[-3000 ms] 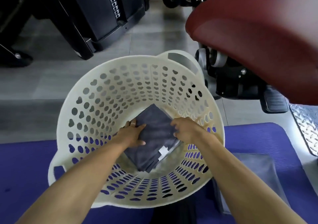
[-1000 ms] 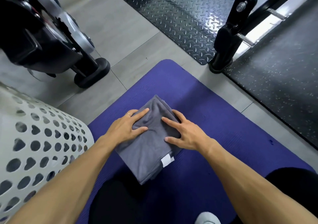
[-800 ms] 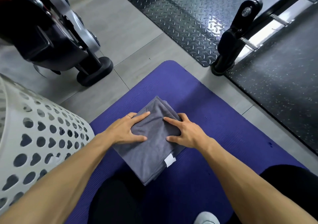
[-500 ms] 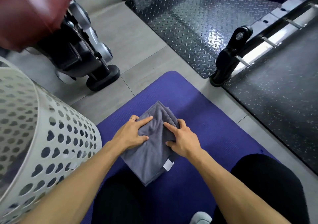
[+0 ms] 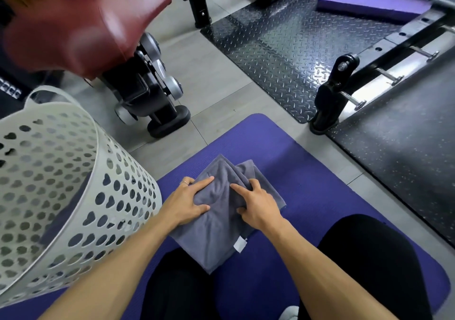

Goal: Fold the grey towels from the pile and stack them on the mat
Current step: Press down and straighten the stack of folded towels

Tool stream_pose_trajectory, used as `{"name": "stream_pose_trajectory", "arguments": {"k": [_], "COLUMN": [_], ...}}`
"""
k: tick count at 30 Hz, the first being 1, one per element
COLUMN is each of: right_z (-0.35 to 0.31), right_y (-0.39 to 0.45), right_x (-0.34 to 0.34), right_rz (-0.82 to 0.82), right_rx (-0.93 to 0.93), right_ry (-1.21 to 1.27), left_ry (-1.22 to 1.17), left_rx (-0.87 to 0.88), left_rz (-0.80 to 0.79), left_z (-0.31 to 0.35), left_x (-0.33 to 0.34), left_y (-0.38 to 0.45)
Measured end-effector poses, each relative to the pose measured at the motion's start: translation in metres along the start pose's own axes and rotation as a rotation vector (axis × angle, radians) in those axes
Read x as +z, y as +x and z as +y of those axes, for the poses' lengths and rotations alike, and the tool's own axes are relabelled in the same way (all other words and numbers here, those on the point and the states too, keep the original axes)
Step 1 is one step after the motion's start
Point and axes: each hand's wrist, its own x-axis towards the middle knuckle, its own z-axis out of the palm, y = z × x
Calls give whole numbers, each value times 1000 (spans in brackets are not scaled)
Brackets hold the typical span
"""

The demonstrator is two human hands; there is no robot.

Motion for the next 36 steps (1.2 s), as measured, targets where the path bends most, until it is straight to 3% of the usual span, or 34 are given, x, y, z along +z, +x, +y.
{"name": "stream_pose_trajectory", "arguments": {"k": [5, 13, 22, 29, 36], "right_z": [23, 35, 42, 18, -19], "right_y": [14, 61, 70, 49, 25], "right_x": [5, 8, 12, -6, -83], "right_rz": [-120, -197, -353, -203, -78], "right_rx": [1, -183, -85, -14, -161], "right_ry": [-28, 92, 218, 199, 375], "left_ry": [41, -79, -188, 43, 50], "left_rx": [0, 1, -41, -70, -67], "left_rz": [-52, -89, -181, -91, 37], "left_z": [-4, -47, -58, -21, 23], "left_x": [28, 42, 39, 8, -76], "left_y": [15, 32, 46, 36, -5]}}
